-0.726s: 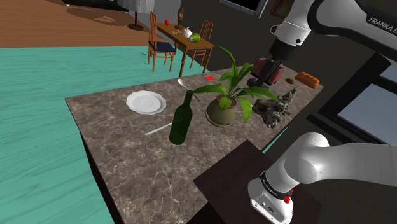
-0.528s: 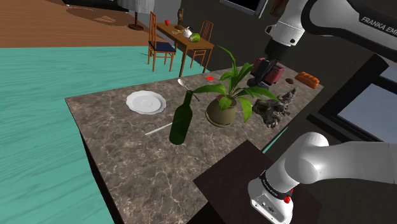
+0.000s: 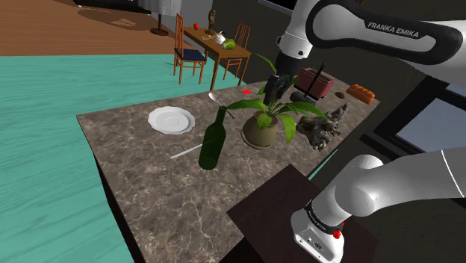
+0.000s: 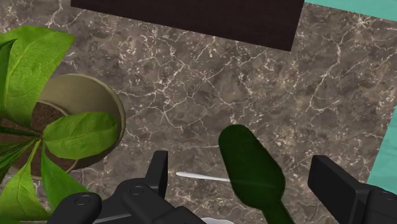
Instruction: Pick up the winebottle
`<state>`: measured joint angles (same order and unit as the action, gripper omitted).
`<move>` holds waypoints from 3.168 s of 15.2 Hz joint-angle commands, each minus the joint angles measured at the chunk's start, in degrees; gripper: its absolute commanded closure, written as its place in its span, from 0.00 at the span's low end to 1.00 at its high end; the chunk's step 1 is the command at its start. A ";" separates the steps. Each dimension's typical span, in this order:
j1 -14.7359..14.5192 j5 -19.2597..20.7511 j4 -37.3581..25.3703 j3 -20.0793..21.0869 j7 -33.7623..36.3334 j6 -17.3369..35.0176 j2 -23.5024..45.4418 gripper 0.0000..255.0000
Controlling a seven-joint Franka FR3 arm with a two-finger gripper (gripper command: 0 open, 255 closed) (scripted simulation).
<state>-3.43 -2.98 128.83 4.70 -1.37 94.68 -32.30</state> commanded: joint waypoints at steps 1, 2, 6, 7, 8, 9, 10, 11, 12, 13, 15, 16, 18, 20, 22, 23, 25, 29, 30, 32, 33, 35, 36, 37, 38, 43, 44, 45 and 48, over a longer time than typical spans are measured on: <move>-0.33 -0.36 -2.28 1.46 1.73 1.57 4.28 0.00; -0.50 -0.45 -3.18 2.15 2.56 2.43 6.27 0.00; -1.13 -0.35 -7.48 4.75 5.94 5.40 14.52 0.00; -1.29 -0.19 -8.74 5.35 6.80 6.02 16.65 0.00; -1.46 0.01 -10.06 5.93 7.67 6.57 18.81 0.00; -1.65 0.27 -11.47 6.48 8.55 7.08 20.98 0.00; -1.84 0.57 -12.94 7.01 9.43 7.52 23.19 0.00; -2.06 0.92 -14.50 7.50 10.31 7.90 25.41 0.00; -2.30 1.32 -16.13 7.96 11.20 8.22 27.66 0.00; -2.46 1.53 -16.96 8.15 11.63 8.35 28.77 0.00; -2.51 1.57 -15.67 8.14 11.65 9.86 29.00 0.00; -2.52 1.59 -15.05 8.15 11.67 10.62 29.14 0.00; -2.53 1.64 -13.84 8.18 11.70 12.13 29.45 0.00; -2.55 1.71 -12.68 8.21 11.74 13.64 29.81 0.00; -2.55 1.73 -12.35 8.22 11.76 14.07 29.91 0.00; -2.56 1.75 -12.44 8.22 11.77 14.02 29.95 1.00; -2.55 1.75 -12.51 8.21 11.76 13.95 29.95 1.00; -2.55 1.75 -12.48 8.21 11.75 13.97 29.94 1.00; -2.54 1.75 -12.43 8.20 11.73 14.02 29.94 1.00; -2.55 1.73 -12.35 8.22 11.76 14.07 29.92 1.00; -2.55 1.69 -12.92 8.20 11.73 13.32 29.72 1.00; -2.53 1.63 -14.09 8.17 11.69 11.81 29.38 1.00; -2.52 1.60 -14.69 8.16 11.68 11.05 29.22 1.00; -2.51 1.58 -15.31 8.15 11.66 10.30 29.08 1.00; -2.50 1.56 -15.94 8.13 11.65 9.54 28.95 1.00; -2.47 1.49 -19.28 8.08 11.62 5.74 28.48 1.00; -2.46 1.48 -19.99 8.07 11.62 4.98 28.43 1.00; -2.45 1.48 -20.71 8.06 11.62 4.21 28.38 1.00; -2.44 1.47 -22.30 8.04 11.63 2.57 28.32 1.00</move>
<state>-5.89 -1.55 107.28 12.77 10.28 97.88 -4.09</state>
